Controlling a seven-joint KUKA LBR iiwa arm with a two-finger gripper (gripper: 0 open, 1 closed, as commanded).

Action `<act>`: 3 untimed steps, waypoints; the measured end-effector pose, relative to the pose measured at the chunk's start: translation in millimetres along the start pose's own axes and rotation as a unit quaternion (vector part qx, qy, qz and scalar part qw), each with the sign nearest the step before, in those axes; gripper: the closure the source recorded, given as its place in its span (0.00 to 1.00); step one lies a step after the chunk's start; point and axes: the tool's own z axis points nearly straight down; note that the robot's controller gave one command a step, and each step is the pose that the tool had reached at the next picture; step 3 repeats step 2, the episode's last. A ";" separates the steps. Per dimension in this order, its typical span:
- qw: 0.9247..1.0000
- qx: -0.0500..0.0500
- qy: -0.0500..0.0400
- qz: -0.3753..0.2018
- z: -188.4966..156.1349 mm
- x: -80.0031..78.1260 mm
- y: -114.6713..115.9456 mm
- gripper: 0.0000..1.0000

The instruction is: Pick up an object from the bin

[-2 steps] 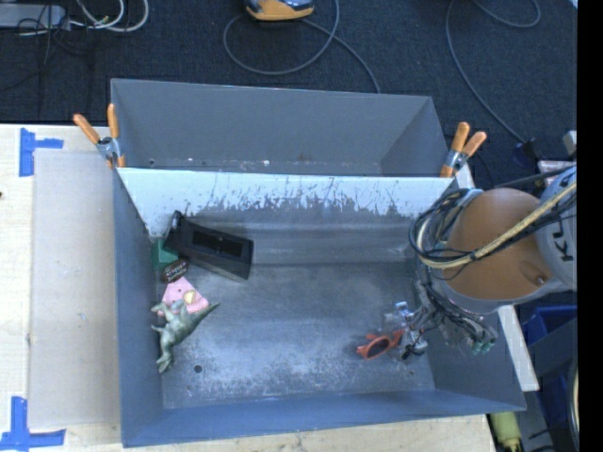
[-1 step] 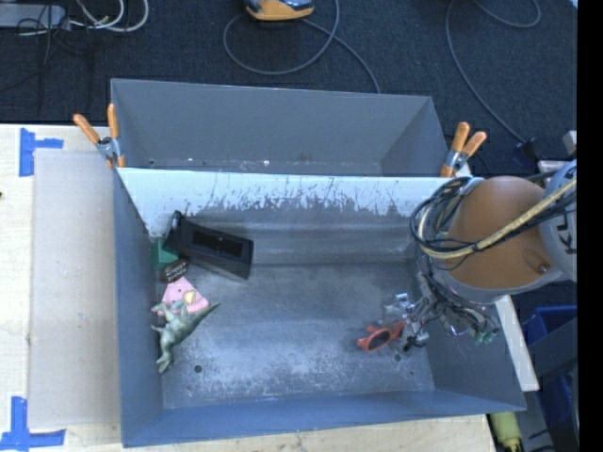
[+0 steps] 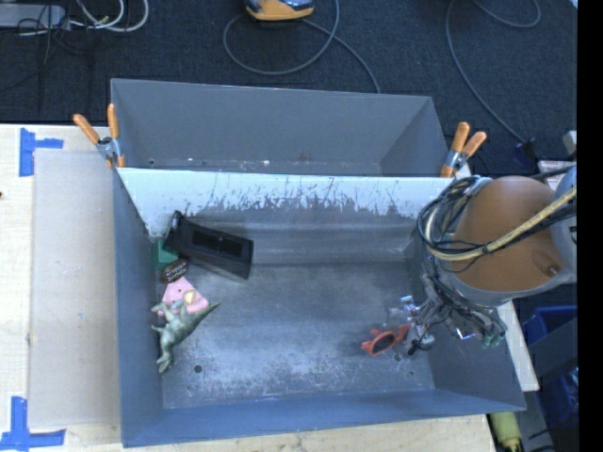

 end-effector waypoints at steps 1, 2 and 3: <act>1.000 0.000 -0.001 -0.013 -3.6 -9.4 -1.5 1.00; 1.000 -0.001 0.001 -0.010 -28.6 -3.1 11.3 1.00; 1.000 -0.001 0.001 -0.010 -28.6 -3.1 11.3 1.00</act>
Offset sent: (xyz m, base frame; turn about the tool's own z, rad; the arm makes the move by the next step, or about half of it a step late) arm -0.0042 0.0168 0.0414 -0.0148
